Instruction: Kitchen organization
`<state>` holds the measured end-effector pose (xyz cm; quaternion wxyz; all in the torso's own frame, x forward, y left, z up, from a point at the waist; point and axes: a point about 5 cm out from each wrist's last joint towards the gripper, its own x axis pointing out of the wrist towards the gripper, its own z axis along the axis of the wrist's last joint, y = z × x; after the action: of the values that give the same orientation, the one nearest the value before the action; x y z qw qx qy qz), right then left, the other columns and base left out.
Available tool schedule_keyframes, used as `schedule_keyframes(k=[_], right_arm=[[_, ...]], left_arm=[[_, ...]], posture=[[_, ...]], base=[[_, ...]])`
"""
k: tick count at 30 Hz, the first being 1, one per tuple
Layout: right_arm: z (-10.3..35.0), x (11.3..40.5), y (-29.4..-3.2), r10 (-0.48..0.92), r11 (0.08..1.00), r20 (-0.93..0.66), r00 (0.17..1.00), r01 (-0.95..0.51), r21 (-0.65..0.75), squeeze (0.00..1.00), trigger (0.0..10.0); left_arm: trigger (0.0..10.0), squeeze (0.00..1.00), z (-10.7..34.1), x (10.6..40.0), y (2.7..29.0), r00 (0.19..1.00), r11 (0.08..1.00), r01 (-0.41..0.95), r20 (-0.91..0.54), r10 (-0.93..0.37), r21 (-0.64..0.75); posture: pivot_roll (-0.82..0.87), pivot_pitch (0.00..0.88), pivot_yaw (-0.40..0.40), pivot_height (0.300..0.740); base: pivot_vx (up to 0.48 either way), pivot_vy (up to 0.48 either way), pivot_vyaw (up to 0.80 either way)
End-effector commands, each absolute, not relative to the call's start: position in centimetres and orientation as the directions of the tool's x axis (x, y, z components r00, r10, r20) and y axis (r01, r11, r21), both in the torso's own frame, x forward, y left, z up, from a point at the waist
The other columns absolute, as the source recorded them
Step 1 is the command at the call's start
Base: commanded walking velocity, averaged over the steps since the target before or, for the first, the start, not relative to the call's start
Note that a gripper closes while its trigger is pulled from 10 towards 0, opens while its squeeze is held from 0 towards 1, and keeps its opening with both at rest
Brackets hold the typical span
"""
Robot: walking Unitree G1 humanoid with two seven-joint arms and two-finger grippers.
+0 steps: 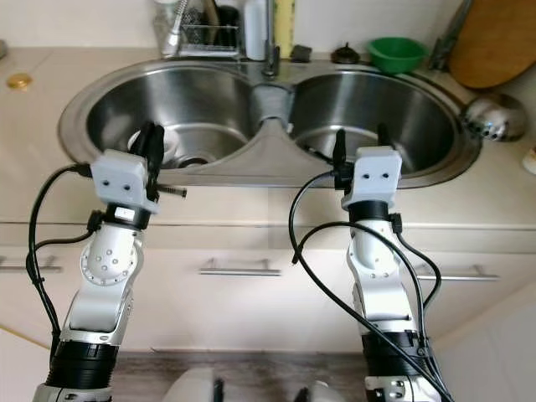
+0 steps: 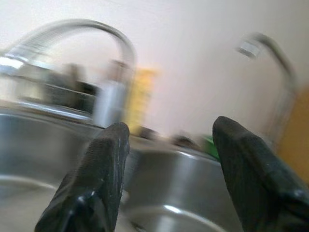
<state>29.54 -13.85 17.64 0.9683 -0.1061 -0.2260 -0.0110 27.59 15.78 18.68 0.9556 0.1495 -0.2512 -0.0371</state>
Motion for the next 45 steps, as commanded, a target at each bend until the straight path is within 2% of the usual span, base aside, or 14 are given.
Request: schedule_keyframes(k=[1, 5, 13, 15, 35, 39, 42, 45], right_arm=[[18.3, 29.0, -14.3, 0.011, 0.973, 0.476, 0.879, 0.1, -0.208, 0.0, 10.0], [18.0, 28.7, -14.8, -0.007, 0.971, 0.47, 0.883, 0.118, -0.207, 0.0, 10.0], [17.7, 28.2, -14.8, -0.014, 0.968, 0.462, 0.887, 0.128, -0.216, 0.0, 10.0], [17.7, 28.2, -14.7, -0.01, 0.969, 0.464, 0.886, 0.123, -0.215, 0.0, 10.0], [17.4, 27.9, -14.8, -0.012, 0.968, 0.459, 0.888, 0.125, -0.217, 0.0, 10.0], [17.4, 27.8, -14.9, -0.013, 0.968, 0.458, 0.889, 0.126, -0.219, 0.0, 10.0], [17.3, 27.8, -14.9, -0.015, 0.967, 0.454, 0.891, 0.128, -0.22, 0.0, 10.0], [17.2, 27.8, -15.0, -0.015, 0.967, 0.452, 0.892, 0.128, -0.22, 0.0, 10.0]], left_arm=[[10.0, 0.0, 19.0, 27.7, 15.2, 0.863, 0.949, 0.013, 0.475, -0.169, 0.314], [10.0, 0.0, 18.5, 27.6, 15.4, 0.875, 0.949, 0.013, 0.457, -0.163, 0.314], [10.0, 0.0, 18.1, 27.7, 14.8, 0.879, 0.919, 0.018, 0.432, -0.202, 0.394], [10.0, 0.0, 18.0, 27.8, 14.6, 0.879, 0.926, 0.029, 0.432, -0.202, 0.376], [10.0, 0.0, 18.0, 27.8, 14.2, 0.866, 0.92, 0.045, 0.444, -0.231, 0.39], [10.0, 0.0, 18.0, 27.6, 14.3, 0.859, 0.933, 0.049, 0.461, -0.222, 0.358], [10.0, 0.0, 17.5, 28.0, 14.5, 0.887, 0.942, 0.055, 0.417, -0.198, 0.331], [10.0, 0.0, 17.5, 28.1, 14.6, 0.893, 0.95, 0.061, 0.408, -0.19, 0.307]], posture=[[0.18, 0.0, -0.04, 0.74], [0.17, 0.0, -0.038, 0.74], [0.17, 0.0, -0.04, 0.74], [0.17, 0.0, -0.04, 0.74], [0.16, 0.0, -0.032, 0.74], [0.16, 0.0, -0.032, 0.74], [0.16, 0.0, -0.033, 0.74], [0.15, 0.0, -0.033, 0.74]], base=[[0.0, 0.48, -0.8], [0.0, 0.448, -0.8], [0.0, 0.0, -0.8], [0.0, 0.0, -0.8], [0.0, -0.471, -0.8], [0.0, 0.0, -0.8], [0.0, 0.0, -0.8], [0.0, 0.48, -0.8]])
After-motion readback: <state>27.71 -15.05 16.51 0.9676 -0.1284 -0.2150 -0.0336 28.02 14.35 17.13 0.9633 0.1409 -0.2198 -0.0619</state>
